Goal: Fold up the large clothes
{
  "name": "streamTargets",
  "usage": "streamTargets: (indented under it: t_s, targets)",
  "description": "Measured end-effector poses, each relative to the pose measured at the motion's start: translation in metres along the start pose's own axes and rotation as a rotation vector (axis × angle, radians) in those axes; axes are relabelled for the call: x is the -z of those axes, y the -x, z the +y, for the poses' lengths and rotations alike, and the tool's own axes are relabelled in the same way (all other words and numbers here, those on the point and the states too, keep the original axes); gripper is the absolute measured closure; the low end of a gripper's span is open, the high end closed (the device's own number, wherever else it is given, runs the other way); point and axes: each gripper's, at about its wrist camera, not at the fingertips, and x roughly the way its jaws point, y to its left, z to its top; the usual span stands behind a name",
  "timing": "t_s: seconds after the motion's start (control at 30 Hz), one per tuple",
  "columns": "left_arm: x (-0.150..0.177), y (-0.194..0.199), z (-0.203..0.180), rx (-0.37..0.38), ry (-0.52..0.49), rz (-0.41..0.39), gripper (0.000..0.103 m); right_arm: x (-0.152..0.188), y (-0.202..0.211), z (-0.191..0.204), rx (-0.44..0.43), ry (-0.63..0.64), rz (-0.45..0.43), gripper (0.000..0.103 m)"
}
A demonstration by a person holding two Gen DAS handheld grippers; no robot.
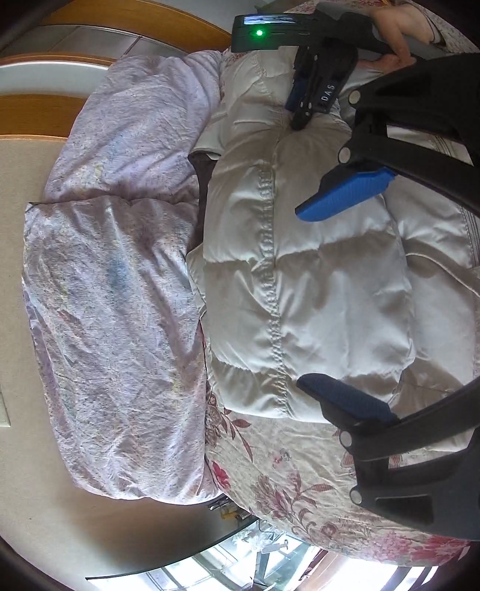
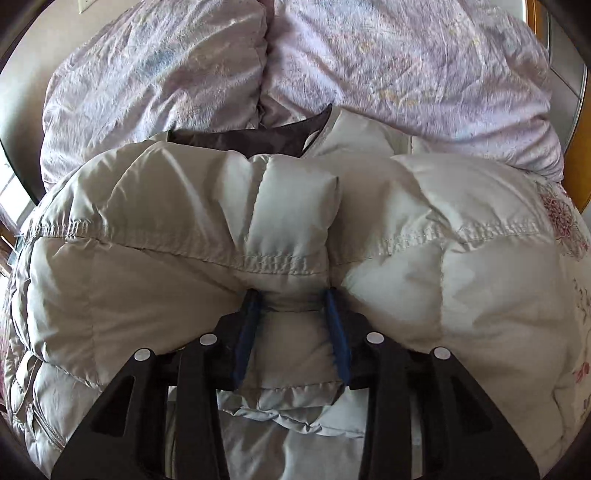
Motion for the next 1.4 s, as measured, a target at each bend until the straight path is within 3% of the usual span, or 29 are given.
streamTargets:
  t_s: [0.23, 0.33, 0.4, 0.57, 0.77, 0.93, 1.13, 1.3, 1.4]
  targets:
    - [0.017, 0.017, 0.012, 0.02, -0.019, 0.027, 0.019, -0.004, 0.003, -0.01, -0.061, -0.024, 0.043, 0.06]
    - [0.026, 0.03, 0.027, 0.034, -0.019, 0.046, 0.015, -0.005, 0.017, -0.021, -0.11, -0.046, 0.087, 0.046]
    - [0.032, 0.038, 0.041, 0.05, -0.009, 0.063, 0.013, 0.001, 0.04, -0.029, -0.139, -0.045, 0.087, 0.029]
    - [0.056, 0.056, 0.088, 0.112, 0.038, 0.141, 0.012, 0.025, 0.102, -0.067, -0.177, -0.034, 0.054, 0.013]
    - [0.091, 0.068, 0.13, 0.114, 0.066, 0.221, 0.01, 0.074, 0.155, -0.16, -0.218, -0.191, 0.095, 0.013]
    - [0.124, 0.074, 0.154, 0.176, 0.141, 0.302, 0.01, 0.125, 0.172, -0.216, -0.204, -0.288, 0.156, 0.013]
    - [0.161, 0.08, 0.167, 0.358, 0.288, 0.363, 0.014, 0.179, 0.179, -0.253, -0.296, -0.422, 0.191, 0.015]
    - [0.177, 0.079, 0.155, 0.402, 0.296, 0.422, 0.033, 0.204, 0.17, -0.267, -0.405, -0.495, 0.236, 0.026]
    - [0.182, 0.081, 0.147, 0.405, 0.284, 0.423, 0.035, 0.212, 0.163, -0.267, -0.448, -0.508, 0.264, 0.031]
